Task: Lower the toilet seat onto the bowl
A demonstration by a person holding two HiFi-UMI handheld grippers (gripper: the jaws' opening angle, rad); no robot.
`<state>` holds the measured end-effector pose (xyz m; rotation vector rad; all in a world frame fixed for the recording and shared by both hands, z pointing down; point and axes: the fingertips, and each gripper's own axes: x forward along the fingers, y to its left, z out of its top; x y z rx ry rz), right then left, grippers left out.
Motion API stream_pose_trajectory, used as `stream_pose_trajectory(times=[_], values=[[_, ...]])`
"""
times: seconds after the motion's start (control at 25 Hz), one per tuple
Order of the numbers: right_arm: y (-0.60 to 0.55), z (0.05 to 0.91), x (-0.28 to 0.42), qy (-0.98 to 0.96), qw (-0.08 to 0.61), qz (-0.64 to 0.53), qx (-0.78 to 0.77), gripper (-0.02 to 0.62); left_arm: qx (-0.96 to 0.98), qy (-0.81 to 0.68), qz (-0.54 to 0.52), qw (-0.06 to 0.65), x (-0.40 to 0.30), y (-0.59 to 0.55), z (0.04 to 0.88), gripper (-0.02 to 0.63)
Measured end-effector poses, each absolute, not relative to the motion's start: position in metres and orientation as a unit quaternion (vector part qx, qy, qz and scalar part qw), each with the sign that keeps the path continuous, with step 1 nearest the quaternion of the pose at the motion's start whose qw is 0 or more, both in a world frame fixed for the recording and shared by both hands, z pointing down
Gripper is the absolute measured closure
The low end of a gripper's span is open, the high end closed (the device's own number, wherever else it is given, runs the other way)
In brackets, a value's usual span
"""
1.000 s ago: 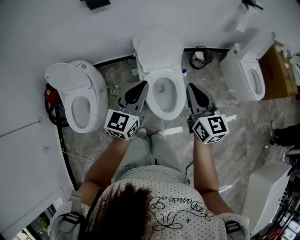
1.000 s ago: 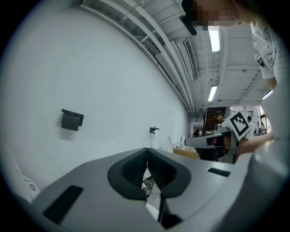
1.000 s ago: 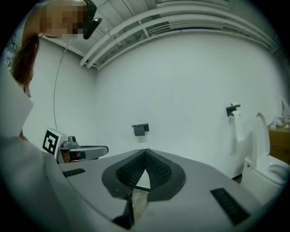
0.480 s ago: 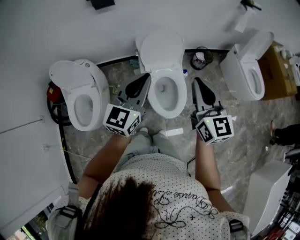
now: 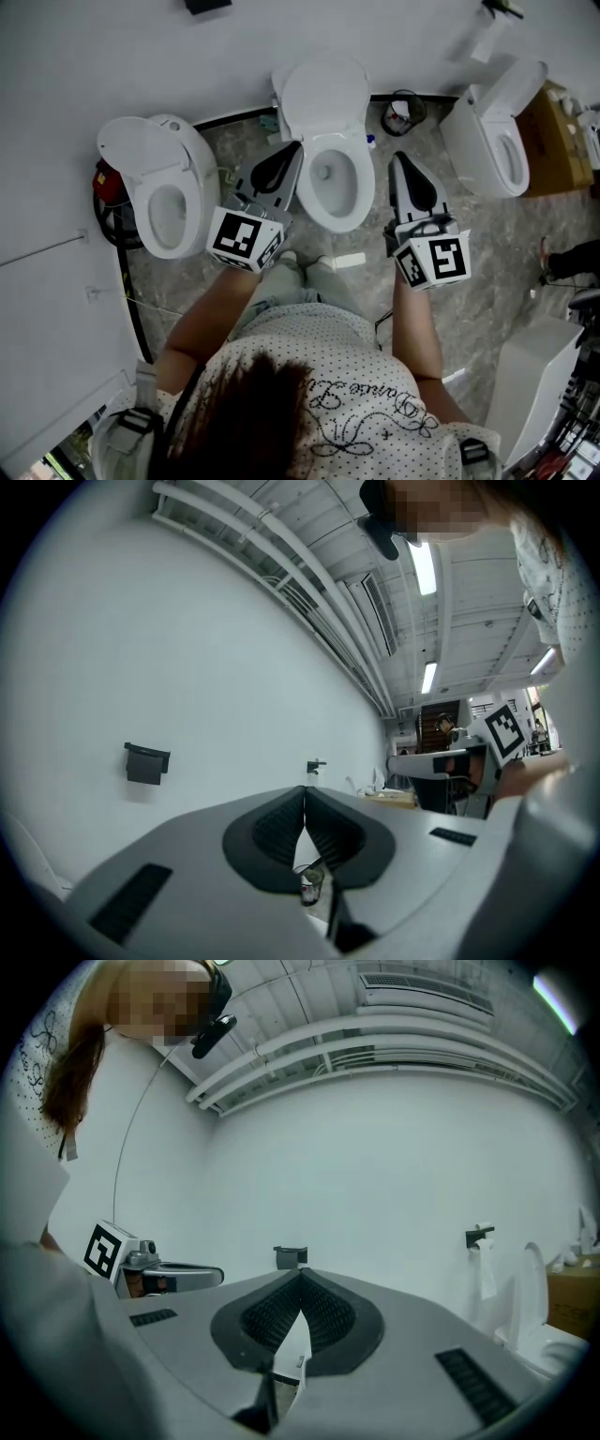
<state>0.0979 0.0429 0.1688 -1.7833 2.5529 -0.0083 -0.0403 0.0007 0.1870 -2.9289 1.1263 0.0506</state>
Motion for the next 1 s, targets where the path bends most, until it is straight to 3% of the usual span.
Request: stream_pose_trajectory(times=[1.0], values=[[0.048, 0.169, 0.106, 0.807, 0.012, 0.006, -0.591, 0.584, -0.932, 0.361, 0.014, 0.002, -0.043, -0.001, 0.189, 0.601]])
